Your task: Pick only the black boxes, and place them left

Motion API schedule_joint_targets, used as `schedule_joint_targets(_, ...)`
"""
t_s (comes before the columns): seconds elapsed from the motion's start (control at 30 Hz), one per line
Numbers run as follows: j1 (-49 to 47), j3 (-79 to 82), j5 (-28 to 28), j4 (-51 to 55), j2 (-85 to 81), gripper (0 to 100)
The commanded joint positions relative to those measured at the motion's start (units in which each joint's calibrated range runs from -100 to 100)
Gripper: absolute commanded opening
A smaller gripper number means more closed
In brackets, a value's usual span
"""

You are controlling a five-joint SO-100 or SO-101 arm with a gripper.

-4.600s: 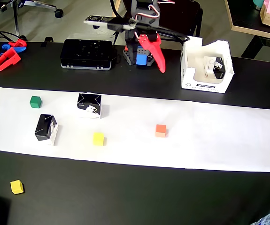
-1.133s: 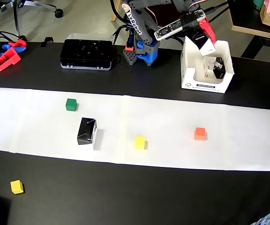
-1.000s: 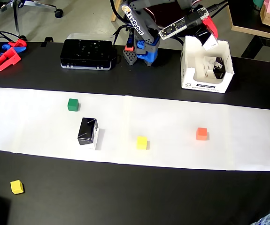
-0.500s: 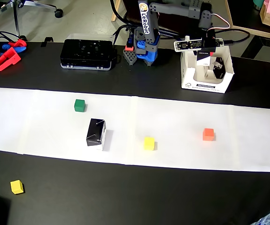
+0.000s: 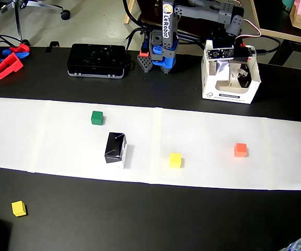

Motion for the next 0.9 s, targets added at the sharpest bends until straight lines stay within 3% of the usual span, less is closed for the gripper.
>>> schedule_joint_targets(0.0, 7.47, -4.32, 7.25, 1.16, -14.83, 52)
schedule_joint_targets(0.5, 66.8, -5.2, 37.15, -0.11, -23.68, 52)
schedule_joint_targets(0.63, 78.06, -4.05, 40.41, -8.14, -23.28, 52)
schedule_joint_targets(0.87, 87.24, -2.45, 43.36, -24.6, -14.75, 52)
